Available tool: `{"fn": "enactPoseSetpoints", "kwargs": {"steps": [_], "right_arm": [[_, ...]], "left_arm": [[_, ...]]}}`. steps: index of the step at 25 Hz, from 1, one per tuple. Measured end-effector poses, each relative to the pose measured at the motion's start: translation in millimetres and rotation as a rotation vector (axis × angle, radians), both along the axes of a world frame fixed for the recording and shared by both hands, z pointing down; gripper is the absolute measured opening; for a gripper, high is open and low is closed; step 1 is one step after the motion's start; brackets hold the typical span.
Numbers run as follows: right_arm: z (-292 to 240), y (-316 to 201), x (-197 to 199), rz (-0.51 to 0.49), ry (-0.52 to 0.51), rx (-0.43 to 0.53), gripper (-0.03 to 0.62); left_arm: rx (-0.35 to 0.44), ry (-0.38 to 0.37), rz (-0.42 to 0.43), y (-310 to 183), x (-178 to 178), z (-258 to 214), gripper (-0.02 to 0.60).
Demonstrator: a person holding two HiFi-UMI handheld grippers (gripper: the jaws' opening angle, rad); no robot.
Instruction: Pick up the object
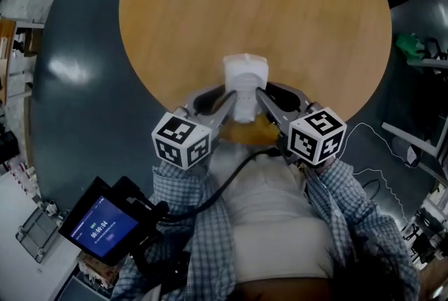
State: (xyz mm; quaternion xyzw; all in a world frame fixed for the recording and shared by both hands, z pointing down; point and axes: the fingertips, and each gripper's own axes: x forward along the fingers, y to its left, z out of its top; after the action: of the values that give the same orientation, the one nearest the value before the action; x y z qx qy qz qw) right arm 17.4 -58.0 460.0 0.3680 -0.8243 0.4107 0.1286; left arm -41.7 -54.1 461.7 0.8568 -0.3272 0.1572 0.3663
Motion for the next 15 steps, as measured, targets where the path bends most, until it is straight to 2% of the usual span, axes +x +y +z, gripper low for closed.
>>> {"fn": "enactPoseSetpoints", "kwargs": {"steps": [6, 10, 15], "right_arm": [[-21.7, -22.9, 9.8, 0.010, 0.008, 0.085, 0.089], [-53.2, -20.6, 12.7, 0.016, 0.003, 0.146, 0.089], [-74.7, -14.6, 11.5, 0.028, 0.013, 0.175, 0.089]], "left_arm": [[0.082, 0.000, 0.001, -23.6, 9.3, -20.6, 0.098], [0.143, -0.005, 0.000, -21.0, 12.1, -51.7, 0.098], [0.165, -0.001, -0.003, -14.9, 11.0, -72.2, 0.098]]}}
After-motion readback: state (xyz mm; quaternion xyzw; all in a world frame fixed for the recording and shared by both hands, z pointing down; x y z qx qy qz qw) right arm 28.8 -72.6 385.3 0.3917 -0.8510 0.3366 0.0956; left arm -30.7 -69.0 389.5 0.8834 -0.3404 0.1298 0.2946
